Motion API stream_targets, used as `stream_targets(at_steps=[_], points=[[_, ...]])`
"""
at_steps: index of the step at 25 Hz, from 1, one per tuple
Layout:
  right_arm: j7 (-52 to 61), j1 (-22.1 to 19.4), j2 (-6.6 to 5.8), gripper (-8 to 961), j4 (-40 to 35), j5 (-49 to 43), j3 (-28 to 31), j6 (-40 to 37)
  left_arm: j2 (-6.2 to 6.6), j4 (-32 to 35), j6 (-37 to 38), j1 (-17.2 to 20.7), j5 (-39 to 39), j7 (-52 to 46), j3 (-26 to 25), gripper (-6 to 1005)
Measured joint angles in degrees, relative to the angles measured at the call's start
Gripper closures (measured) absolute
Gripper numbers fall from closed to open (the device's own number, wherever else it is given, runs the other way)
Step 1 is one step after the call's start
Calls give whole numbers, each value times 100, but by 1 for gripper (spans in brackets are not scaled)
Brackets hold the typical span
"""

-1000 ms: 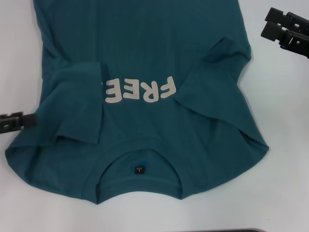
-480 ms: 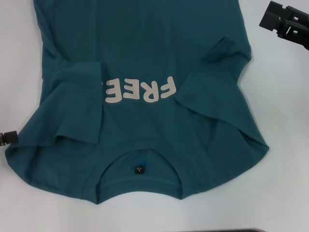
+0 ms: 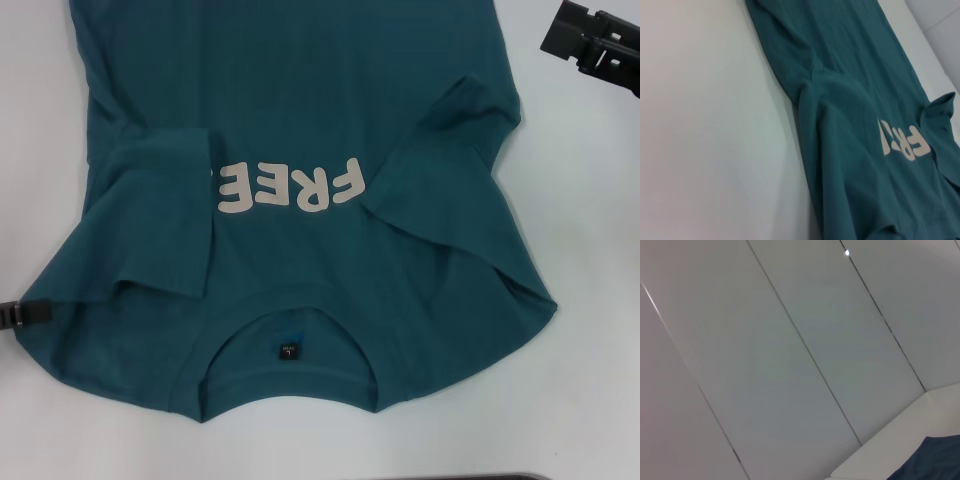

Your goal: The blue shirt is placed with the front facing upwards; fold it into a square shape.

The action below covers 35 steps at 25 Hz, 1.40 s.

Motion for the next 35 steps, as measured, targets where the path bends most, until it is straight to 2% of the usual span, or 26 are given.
stream_targets(at_steps=[23,29,35], points=[[7,-18,32,33,78,19,6,9,-75,-11,37,-139,202,53,28,162],[55,-1,34,34,78,34,9,6,-132,-83,-229,-156,202,31,18,215],[84,8,30,35,77,45,9,-18,-109,-83,-281,-180,238,-12,31,357]])
